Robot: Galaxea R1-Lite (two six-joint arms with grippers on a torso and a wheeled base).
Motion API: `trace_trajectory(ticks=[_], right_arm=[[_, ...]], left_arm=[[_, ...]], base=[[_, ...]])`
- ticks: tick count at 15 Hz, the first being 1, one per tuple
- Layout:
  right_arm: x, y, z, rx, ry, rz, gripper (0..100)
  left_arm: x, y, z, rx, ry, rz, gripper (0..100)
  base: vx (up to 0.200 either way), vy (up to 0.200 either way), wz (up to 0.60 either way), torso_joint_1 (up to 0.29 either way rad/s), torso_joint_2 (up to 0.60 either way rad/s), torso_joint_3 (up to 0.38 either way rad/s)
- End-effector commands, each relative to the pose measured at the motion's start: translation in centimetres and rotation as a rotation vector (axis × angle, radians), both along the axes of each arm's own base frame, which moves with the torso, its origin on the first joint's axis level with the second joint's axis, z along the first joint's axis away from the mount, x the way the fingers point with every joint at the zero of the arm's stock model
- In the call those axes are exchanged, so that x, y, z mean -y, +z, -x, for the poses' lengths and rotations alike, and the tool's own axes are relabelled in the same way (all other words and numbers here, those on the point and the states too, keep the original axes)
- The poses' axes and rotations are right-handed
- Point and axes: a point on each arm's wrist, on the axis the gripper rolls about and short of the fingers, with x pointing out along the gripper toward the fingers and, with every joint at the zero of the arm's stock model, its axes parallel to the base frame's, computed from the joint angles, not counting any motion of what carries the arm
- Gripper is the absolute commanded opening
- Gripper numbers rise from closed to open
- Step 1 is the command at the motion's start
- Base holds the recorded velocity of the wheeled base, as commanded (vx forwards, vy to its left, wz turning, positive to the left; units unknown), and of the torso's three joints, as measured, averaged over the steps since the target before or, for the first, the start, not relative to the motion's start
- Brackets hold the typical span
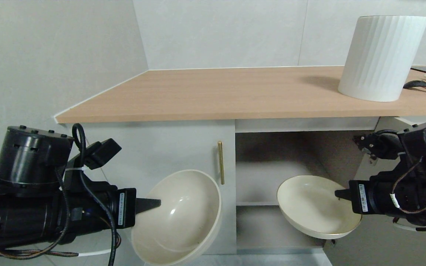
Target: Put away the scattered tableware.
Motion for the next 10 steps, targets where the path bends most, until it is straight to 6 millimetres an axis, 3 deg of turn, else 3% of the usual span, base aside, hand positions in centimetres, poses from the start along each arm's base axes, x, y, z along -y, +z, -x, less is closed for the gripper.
trace_trajectory(ticks=[1,4,6,10], right_arm=[[0.0,0.0,0.0,-0.001,0.0,0.0,0],[-0.1,-0.4,-1.0,-0.017,-0.015,0.011,0],[-1.2,-2.7,-3.1,-0.08,-0.018,0.064,0],[-3.5,-7.8,-9.9,0.011,-0.049,0.047,0]], left_arm=[[0.0,0.0,0.0,0.0,0.002,-0.002,0],[0.0,0.1,0.0,0.005,0.001,0.001,0],[0.0,0.3,0.1,0.011,0.001,0.004,0],[0.3,-0.1,-0.6,-0.01,-0.001,0.0,0]], base=[[0.0,0.0,0.0,0.0,0.0,0.0],[0.0,0.0,0.0,0.0,0.0,0.0],[0.0,0.0,0.0,0.0,0.0,0.0],[0.0,0.0,0.0,0.0,0.0,0.0]])
